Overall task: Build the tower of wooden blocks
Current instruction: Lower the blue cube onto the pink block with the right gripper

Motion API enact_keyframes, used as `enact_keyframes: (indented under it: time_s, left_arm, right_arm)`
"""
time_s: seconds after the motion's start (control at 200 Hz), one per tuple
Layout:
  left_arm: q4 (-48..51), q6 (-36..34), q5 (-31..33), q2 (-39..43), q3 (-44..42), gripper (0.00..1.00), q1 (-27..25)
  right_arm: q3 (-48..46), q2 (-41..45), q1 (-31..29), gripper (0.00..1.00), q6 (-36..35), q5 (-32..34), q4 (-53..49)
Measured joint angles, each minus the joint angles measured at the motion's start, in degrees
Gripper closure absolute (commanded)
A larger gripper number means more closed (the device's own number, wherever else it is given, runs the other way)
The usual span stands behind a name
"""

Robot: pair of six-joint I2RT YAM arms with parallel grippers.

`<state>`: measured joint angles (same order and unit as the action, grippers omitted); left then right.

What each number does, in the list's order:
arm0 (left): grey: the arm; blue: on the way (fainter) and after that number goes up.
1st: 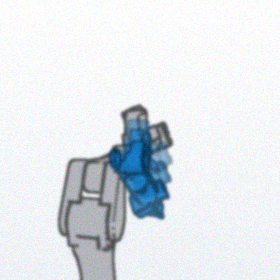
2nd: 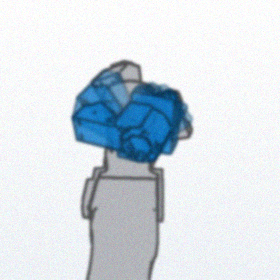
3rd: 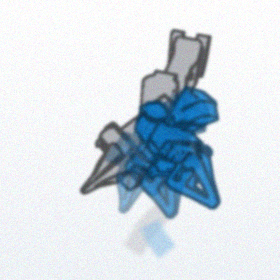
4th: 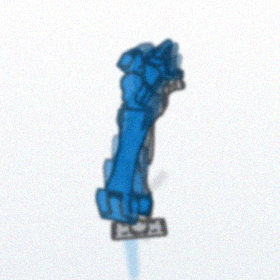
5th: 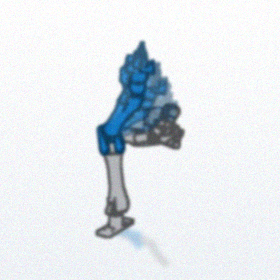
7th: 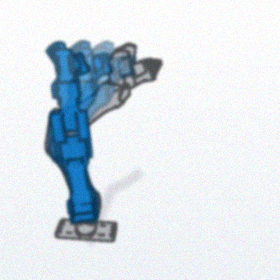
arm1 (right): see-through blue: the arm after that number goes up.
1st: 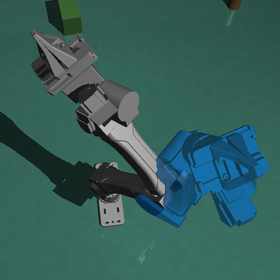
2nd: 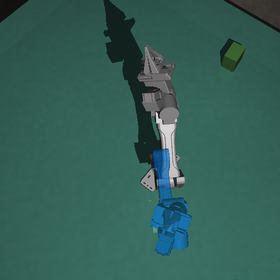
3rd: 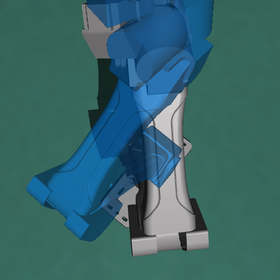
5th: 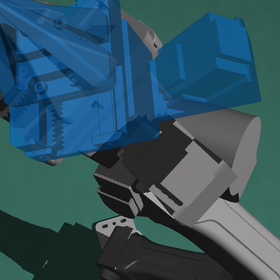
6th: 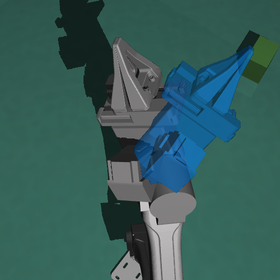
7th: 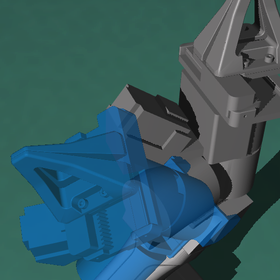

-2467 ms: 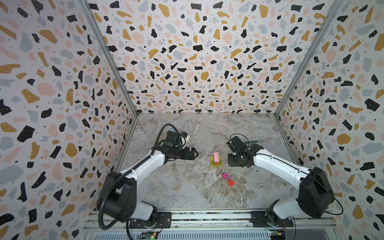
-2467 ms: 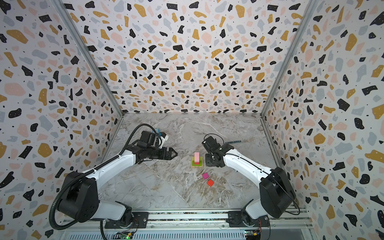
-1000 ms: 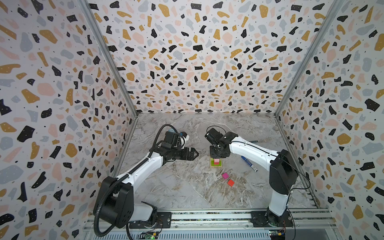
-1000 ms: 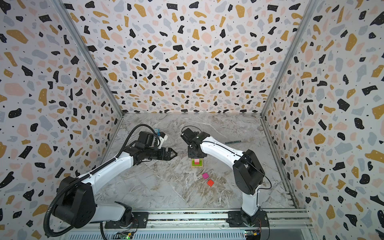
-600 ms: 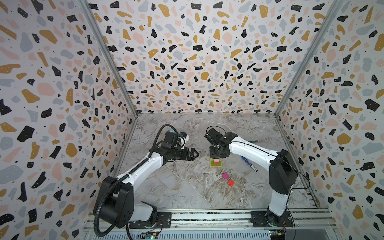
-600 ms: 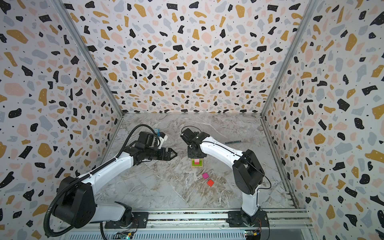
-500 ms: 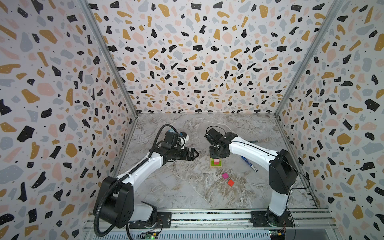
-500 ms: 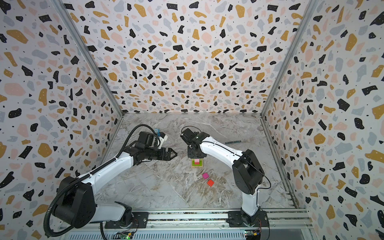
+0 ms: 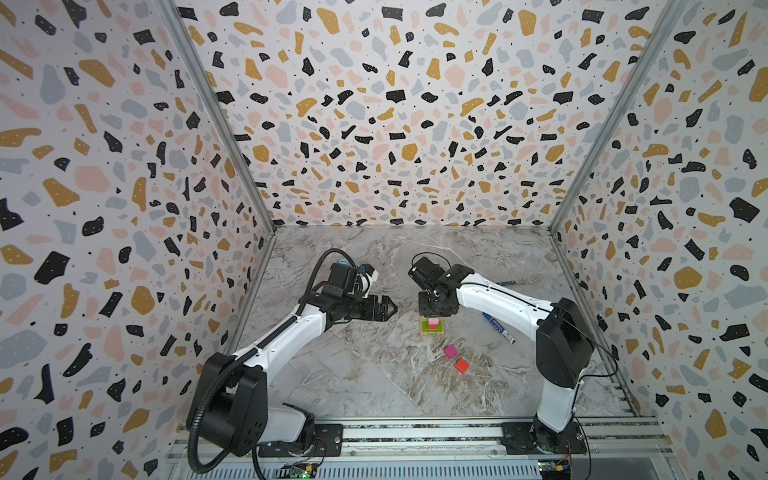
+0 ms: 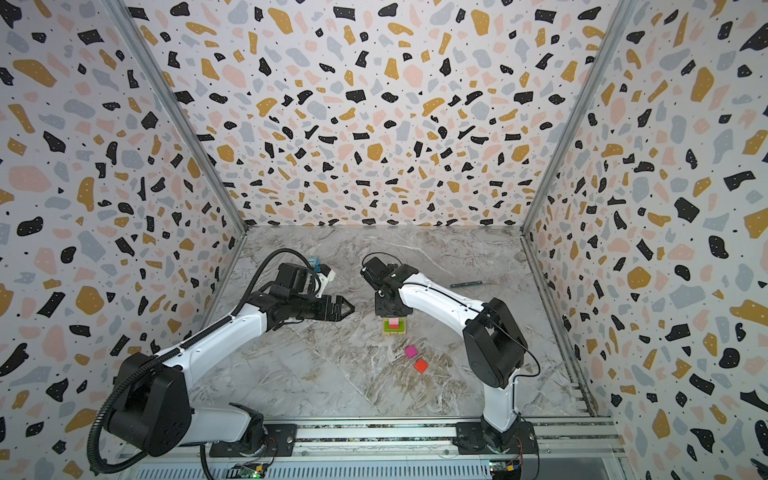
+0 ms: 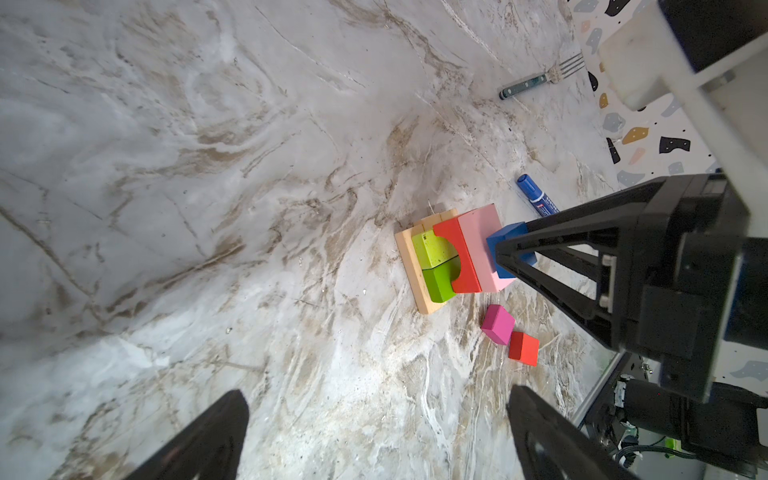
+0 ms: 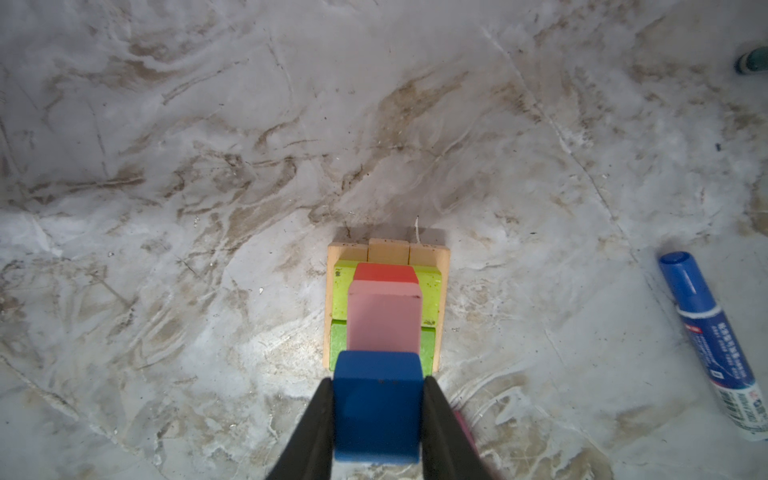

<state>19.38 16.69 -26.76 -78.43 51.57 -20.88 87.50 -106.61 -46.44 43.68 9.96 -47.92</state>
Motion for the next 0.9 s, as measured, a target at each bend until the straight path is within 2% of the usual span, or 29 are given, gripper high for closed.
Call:
enact_keyframes:
  time_s: [0.901]
  left_arm:
    - [0.0, 0.0, 0.0, 0.0, 0.0, 0.02, 0.0]
  right_arm:
    - [-0.02, -0.42, 0.02, 0.73, 0.0, 0.44, 0.61]
